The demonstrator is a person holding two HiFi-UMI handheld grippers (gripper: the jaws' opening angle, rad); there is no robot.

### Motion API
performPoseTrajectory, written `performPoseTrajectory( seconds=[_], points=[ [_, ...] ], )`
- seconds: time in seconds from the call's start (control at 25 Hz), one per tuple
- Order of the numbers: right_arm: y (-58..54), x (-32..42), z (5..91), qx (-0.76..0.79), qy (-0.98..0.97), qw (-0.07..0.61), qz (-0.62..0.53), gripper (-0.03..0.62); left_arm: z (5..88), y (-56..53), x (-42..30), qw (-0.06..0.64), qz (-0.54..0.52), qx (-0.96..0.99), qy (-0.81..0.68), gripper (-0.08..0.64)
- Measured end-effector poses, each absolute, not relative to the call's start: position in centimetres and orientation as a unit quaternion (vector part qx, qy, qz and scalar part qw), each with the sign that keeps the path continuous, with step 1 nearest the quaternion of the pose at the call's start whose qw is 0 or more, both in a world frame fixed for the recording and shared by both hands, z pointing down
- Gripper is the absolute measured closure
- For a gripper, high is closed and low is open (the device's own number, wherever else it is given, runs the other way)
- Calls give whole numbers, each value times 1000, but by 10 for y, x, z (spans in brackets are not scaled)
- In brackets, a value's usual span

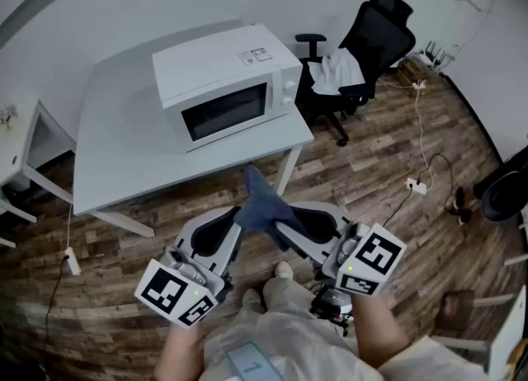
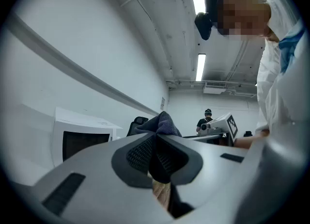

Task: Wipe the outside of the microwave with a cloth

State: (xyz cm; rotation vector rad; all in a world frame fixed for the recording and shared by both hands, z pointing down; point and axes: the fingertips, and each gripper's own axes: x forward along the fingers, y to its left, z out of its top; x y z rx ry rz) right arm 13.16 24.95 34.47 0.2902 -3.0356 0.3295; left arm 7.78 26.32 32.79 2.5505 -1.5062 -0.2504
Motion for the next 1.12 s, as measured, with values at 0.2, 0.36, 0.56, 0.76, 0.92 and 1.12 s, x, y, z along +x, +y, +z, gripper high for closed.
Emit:
performPoseTrajectory(
  seconds=[0.2,0.36,0.56,0.76,0.92,1.12],
  points=[
    [245,130,345,98,-989,40,105,488,328,259,78,85,-86,858,-500,543],
    [242,130,344,99,-989,42,103,488,327,256,78,83,-86,859,-498,543],
    [237,128,343,97,-989,39,106,488,327,251,77,86,-84,860,-496,543],
    [227,131,340,99,-988,27,113,488,326,242,78,86,-84,859,-498,543],
    [212,137,337,108,-987,21,116,488,322,230,81,85,-85,858,-500,543],
    [184,145,336,113,-986,21,120,488,316,205,82,77,-84,851,-514,543]
  ],
)
